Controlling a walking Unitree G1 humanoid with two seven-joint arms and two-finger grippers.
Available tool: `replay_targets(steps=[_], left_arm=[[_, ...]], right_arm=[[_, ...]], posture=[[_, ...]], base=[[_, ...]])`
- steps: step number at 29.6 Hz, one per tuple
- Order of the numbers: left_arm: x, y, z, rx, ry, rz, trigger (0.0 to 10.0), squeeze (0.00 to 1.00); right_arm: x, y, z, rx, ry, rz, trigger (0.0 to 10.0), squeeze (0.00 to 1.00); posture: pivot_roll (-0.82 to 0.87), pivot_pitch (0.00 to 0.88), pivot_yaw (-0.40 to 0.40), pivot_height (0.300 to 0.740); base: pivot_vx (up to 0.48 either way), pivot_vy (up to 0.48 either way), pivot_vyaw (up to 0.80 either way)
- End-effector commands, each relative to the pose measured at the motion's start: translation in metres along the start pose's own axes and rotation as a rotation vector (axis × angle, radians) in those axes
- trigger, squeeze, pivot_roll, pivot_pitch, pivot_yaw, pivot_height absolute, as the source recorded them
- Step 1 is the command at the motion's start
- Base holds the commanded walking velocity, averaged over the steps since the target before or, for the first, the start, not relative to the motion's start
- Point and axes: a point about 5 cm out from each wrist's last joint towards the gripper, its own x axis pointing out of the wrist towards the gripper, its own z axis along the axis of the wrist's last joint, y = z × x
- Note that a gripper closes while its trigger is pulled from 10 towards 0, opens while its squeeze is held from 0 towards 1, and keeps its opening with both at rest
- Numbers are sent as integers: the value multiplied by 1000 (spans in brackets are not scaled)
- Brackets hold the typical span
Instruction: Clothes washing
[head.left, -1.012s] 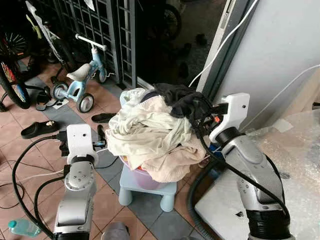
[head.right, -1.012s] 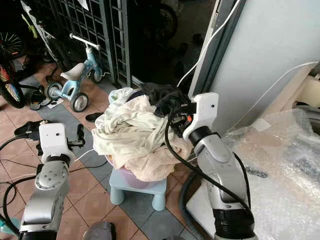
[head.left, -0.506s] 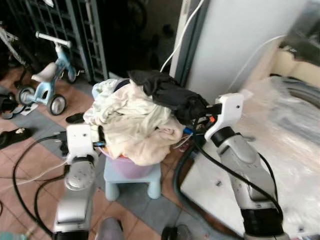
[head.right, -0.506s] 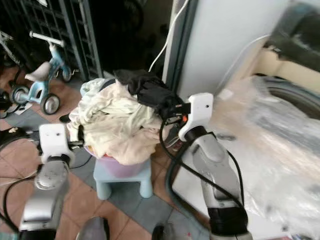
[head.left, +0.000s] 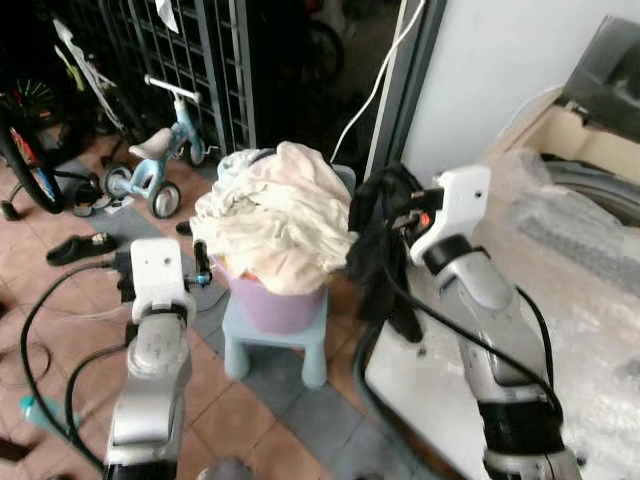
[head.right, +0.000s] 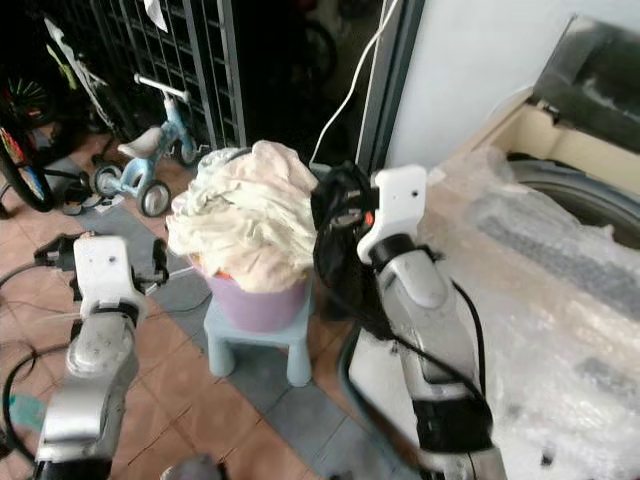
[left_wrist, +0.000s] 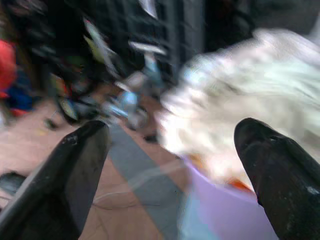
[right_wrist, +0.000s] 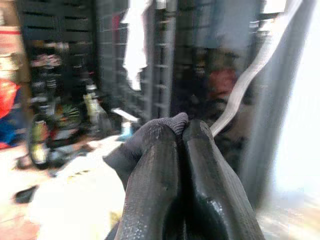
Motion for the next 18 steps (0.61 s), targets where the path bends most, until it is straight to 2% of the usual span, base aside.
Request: replay_targets(steps=[1, 10, 18], left_arm=[[2, -4, 6, -3, -20, -29, 10000, 0], [3, -10, 7, -33, -28, -73, 10000, 0], [4, -9, 7, -38, -36, -93, 10000, 0]], right_arm=[[1, -6, 7, -21, -28, -34, 10000, 0], [8, -24, 15, -94, -58, -117, 10000, 0], [7, -25, 12, -93, -57, -125, 10000, 0]], posture=[[-10, 0, -39, 740], [-14, 0, -34, 740], [-15, 0, -24, 740]], base=[[0, 0, -800], [0, 0, -800], [0, 0, -708]])
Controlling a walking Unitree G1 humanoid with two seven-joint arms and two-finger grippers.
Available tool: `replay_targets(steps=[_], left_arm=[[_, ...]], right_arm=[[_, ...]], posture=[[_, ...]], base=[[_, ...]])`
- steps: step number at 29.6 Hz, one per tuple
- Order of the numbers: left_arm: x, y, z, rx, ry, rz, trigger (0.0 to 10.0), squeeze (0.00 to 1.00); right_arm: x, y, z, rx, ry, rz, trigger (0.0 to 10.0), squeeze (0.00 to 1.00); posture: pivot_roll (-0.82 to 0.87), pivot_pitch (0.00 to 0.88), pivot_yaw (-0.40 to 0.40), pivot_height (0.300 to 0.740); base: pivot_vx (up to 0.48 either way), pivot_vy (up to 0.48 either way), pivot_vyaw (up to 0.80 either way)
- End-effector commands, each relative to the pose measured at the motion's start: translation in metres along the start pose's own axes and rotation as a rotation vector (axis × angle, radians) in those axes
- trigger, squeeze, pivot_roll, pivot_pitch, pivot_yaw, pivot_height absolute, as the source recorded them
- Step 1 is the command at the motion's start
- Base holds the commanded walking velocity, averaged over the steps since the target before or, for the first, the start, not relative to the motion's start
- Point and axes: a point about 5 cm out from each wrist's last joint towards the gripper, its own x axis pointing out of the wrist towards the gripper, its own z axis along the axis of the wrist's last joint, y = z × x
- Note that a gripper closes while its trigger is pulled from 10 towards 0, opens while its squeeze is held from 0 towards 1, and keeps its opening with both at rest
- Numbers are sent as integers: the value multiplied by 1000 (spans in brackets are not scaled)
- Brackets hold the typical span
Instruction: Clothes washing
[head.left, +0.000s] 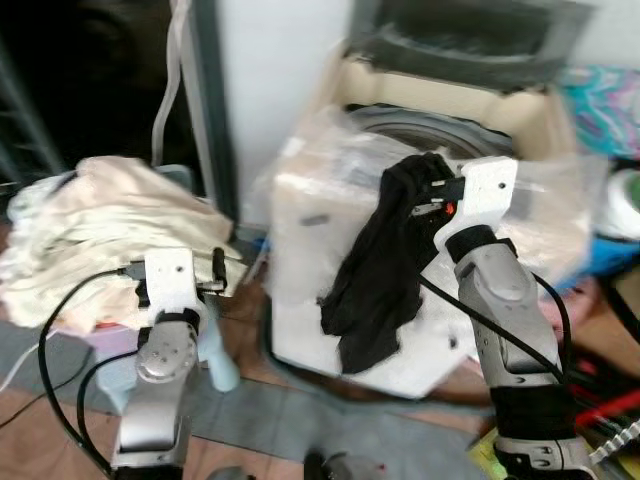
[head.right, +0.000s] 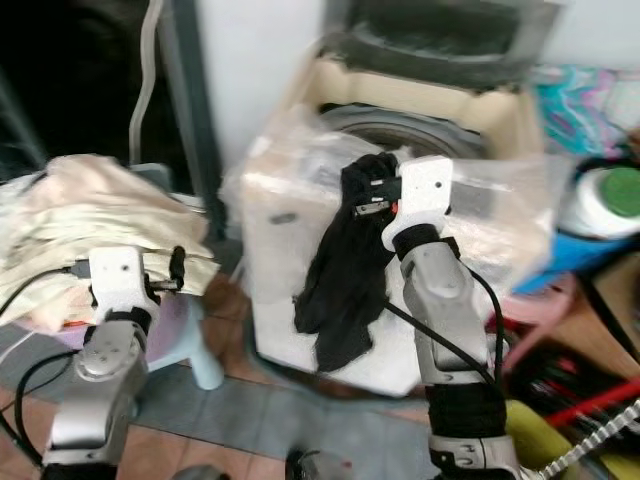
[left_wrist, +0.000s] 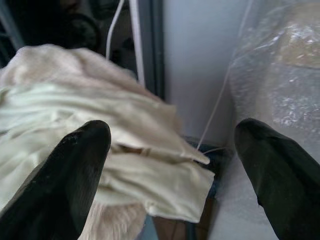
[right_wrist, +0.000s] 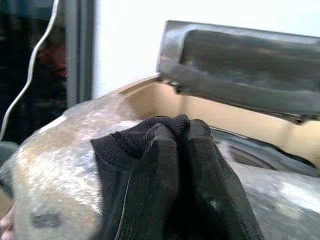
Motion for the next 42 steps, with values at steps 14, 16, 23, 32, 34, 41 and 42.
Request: replay_targets(steps=[14, 16, 23, 32, 34, 41, 42], left_arm=[[1, 1, -2, -12, 10, 26, 10000, 0], [1, 2, -3, -7, 19, 38, 10000, 0], [-3, 11, -4, 4, 8, 47, 10000, 0], [-4, 13, -5, 0, 12, 52, 10000, 0], [-3, 13, -5, -2, 13, 51, 10000, 0], [-2, 11, -5, -6, 17, 43, 10000, 0], [-2, 11, -6, -7, 17, 43, 10000, 0]], right_arm=[[7, 14, 12, -127, -80, 205, 10000, 0], [6, 14, 11, -120, -77, 206, 10000, 0], [-1, 22, 5, -109, -70, 241, 10000, 0], [5, 28, 19, -121, -129, 332, 10000, 0], [8, 27, 24, -129, -143, 352, 10000, 0], [28, 18, 43, -157, -194, 349, 10000, 0], [31, 16, 46, -161, -201, 341, 10000, 0]], posture=[[-5, 0, -25, 740], [-3, 0, -28, 740], [-3, 0, -26, 740], [-16, 0, -16, 740], [-18, 0, -16, 740], [-19, 0, -15, 740], [-18, 0, -16, 740]], base=[[52, 0, -397], [0, 0, 0], [37, 0, 0], [353, 0, 385], [375, 0, 488], [376, 0, 203], [375, 0, 0]])
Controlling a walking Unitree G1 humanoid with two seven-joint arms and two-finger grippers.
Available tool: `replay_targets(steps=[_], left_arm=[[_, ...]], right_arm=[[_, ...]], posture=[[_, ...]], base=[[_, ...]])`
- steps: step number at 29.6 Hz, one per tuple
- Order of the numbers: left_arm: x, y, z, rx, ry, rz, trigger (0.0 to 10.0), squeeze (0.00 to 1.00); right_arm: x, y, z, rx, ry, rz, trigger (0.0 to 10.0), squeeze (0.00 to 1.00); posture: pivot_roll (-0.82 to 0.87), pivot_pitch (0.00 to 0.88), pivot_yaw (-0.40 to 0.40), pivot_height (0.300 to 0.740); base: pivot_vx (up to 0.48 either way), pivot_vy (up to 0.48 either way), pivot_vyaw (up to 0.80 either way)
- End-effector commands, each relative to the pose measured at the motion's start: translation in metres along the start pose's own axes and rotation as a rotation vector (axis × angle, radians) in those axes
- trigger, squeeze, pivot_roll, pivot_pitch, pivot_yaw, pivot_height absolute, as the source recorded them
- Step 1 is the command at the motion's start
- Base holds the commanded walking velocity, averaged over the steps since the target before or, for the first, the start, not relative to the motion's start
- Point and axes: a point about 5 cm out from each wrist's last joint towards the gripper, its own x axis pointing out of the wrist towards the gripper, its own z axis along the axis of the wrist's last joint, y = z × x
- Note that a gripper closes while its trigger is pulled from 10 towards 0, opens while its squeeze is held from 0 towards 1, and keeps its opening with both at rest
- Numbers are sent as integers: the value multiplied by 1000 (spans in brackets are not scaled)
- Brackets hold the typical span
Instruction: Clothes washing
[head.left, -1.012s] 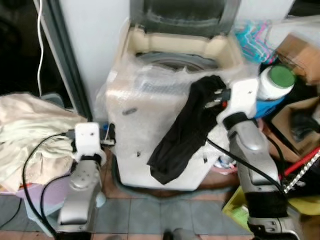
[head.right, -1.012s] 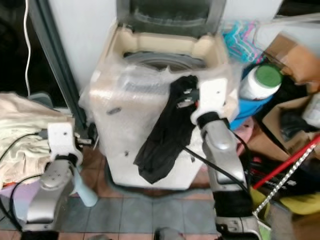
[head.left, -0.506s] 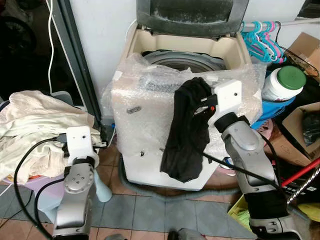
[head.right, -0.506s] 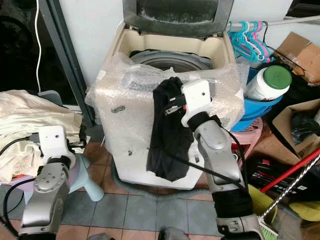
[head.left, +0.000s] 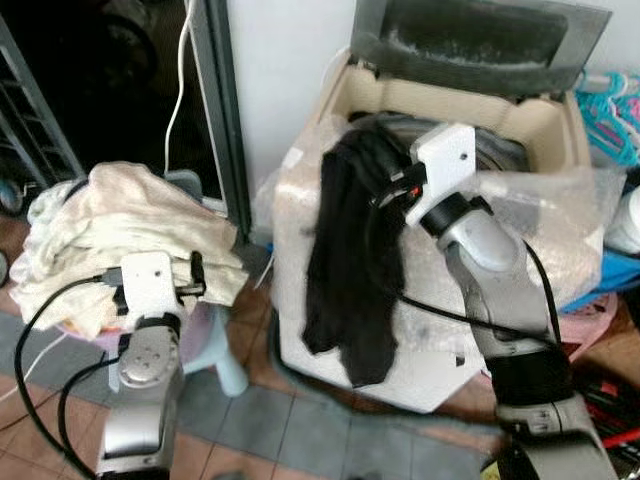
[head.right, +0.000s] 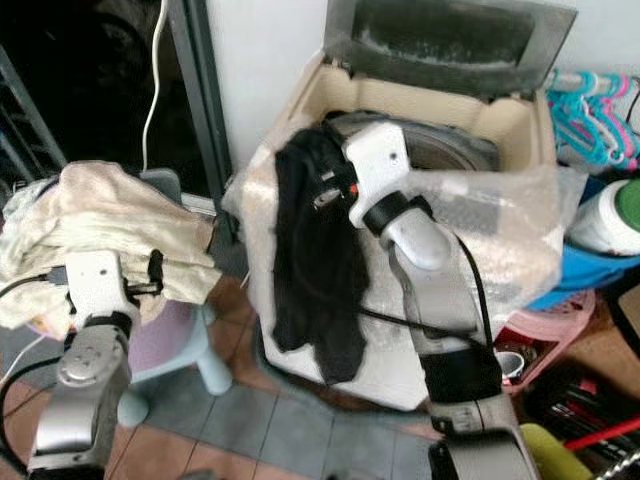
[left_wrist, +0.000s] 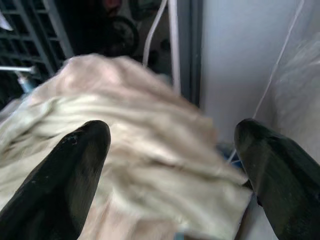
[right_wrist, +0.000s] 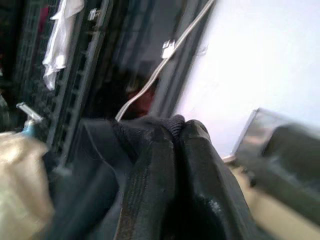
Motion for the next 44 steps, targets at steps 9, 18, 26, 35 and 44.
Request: replay_targets(steps=[9, 18, 26, 35, 44], left_arm=[[1, -8, 1, -7, -3, -27, 10000, 0], [0, -9, 1, -24, -1, -5, 10000, 0], [-2, -7, 0, -26, 10, 3, 10000, 0], [3, -12, 0, -19, 16, -24, 10000, 0], [4, -11, 0, -18, 16, -8, 10000, 0]], right_arm=[[37, -102, 50, -107, -85, -374, 10000, 0], [31, -155, 85, -232, -134, -690, 10000, 0], [15, -82, -16, -76, 175, -355, 10000, 349], [-14, -43, -15, 91, 86, -108, 10000, 1000], [-47, -2, -49, 187, 350, 260, 10000, 1000]], posture=[[-21, 0, -12, 740], [-10, 0, -34, 740], [-15, 0, -26, 740], [-35, 0, -19, 740], [-29, 0, -23, 740]], base=[[350, 0, 0], [0, 0, 0], [0, 0, 0], [0, 0, 0], [0, 0, 0]])
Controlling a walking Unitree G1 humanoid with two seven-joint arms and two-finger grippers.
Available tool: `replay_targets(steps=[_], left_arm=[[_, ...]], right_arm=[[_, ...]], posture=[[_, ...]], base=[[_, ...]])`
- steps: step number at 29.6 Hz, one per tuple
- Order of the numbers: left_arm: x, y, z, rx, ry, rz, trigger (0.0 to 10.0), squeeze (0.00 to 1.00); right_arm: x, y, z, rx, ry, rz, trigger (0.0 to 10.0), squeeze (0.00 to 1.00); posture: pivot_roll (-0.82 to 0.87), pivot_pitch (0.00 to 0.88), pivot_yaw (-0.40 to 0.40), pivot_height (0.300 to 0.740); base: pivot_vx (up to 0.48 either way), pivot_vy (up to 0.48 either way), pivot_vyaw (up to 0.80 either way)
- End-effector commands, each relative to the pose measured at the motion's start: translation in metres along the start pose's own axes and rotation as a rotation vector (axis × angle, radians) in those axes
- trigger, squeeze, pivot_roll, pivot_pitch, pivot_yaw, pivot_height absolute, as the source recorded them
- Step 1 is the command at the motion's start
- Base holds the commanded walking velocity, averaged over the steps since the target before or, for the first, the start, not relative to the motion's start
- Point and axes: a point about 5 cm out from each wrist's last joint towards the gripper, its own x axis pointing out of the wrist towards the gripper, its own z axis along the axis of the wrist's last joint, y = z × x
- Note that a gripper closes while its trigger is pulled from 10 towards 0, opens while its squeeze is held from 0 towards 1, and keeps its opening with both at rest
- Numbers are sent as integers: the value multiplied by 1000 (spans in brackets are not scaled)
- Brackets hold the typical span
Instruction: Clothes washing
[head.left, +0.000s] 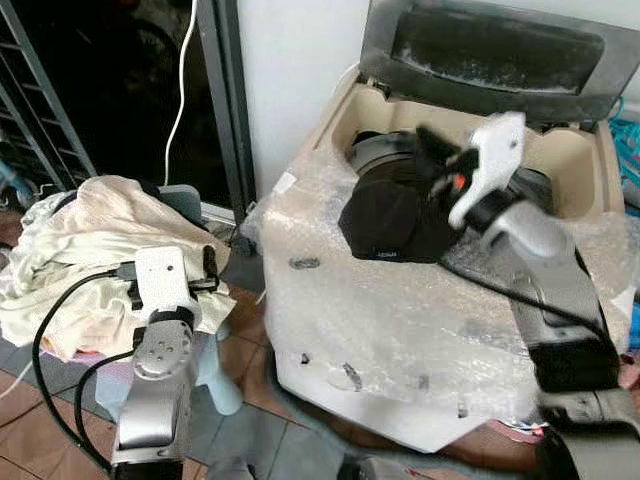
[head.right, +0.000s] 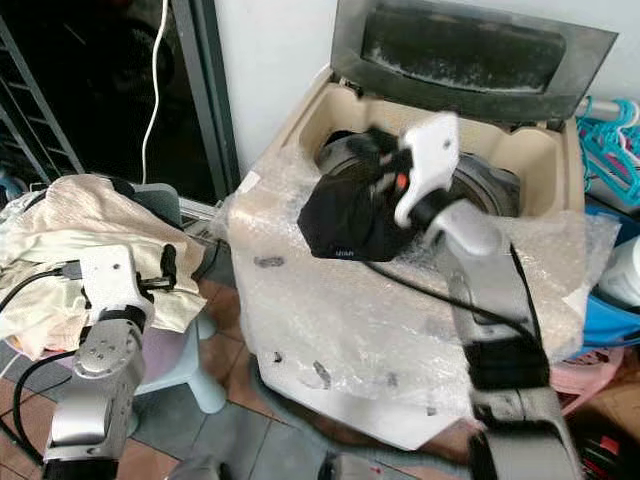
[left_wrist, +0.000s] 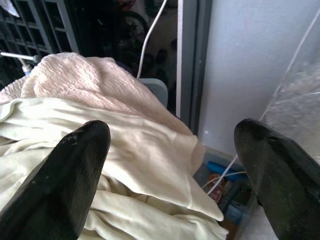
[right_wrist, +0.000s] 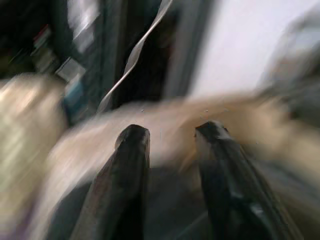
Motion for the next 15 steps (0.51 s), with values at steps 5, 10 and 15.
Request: replay_targets(steps=[5, 10, 15], left_arm=[[1, -1, -1, 8, 11, 0, 10000, 0], [1, 0, -2, 6, 17, 4, 10000, 0], [1, 2, -4, 9, 34, 20, 10000, 0]], right_arm=[[0, 8, -30, -2, 180, 6, 10000, 1000], [-3, -18, -36, -29, 229, -221, 10000, 1000], [-8, -47, 5, -134, -1, -547, 10000, 1000]], posture=[[-24, 0, -26, 740], [-24, 0, -24, 740], [-29, 0, -23, 740]], base=[[0, 0, 0], [0, 0, 0], [0, 0, 0]])
